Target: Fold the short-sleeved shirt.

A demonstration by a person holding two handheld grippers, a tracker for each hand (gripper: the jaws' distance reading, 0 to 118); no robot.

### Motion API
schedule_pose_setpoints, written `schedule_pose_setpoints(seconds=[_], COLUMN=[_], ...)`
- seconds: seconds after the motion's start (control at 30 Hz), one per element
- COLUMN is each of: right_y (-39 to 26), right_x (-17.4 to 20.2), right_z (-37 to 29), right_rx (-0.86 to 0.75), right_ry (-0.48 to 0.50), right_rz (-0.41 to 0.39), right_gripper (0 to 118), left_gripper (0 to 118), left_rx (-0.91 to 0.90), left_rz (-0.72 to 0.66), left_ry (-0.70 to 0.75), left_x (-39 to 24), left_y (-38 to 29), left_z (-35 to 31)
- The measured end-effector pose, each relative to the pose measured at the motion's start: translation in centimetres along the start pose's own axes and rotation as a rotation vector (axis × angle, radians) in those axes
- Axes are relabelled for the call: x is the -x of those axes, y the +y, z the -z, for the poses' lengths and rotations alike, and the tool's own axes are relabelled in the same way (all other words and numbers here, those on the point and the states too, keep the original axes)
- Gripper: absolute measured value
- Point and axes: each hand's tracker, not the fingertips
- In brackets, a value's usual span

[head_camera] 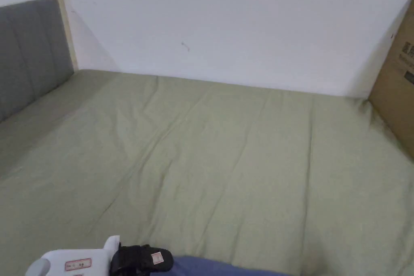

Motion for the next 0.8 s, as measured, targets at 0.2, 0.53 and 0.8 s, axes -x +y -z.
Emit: schedule_pose_setpoints(seconds=[0.2, 0.53, 0.8], right_y=[-0.1, -0.7, -1.5], right_x=[0.2, -0.2, -1.3], right_z=[1.2, 1.6, 0.2], right_rx=[0.039, 0.068, 0.076], right_ry=[0.041, 0.065, 0.073], right_rz=[0.021, 0.075, 0.111], right_gripper=[0, 0, 0], left_gripper=[9, 9, 10], left_rx=[-0.15, -0.212, -0.237], left_rz=[-0.02, 0.508, 0.425], left_ry=[0.159, 1.162, 0.916], left_x=[1.9, -12.1, -17.2], left_y=[-0.8, -4.4, -7.0], left_z=[-0.8, -3.5, 0.3])
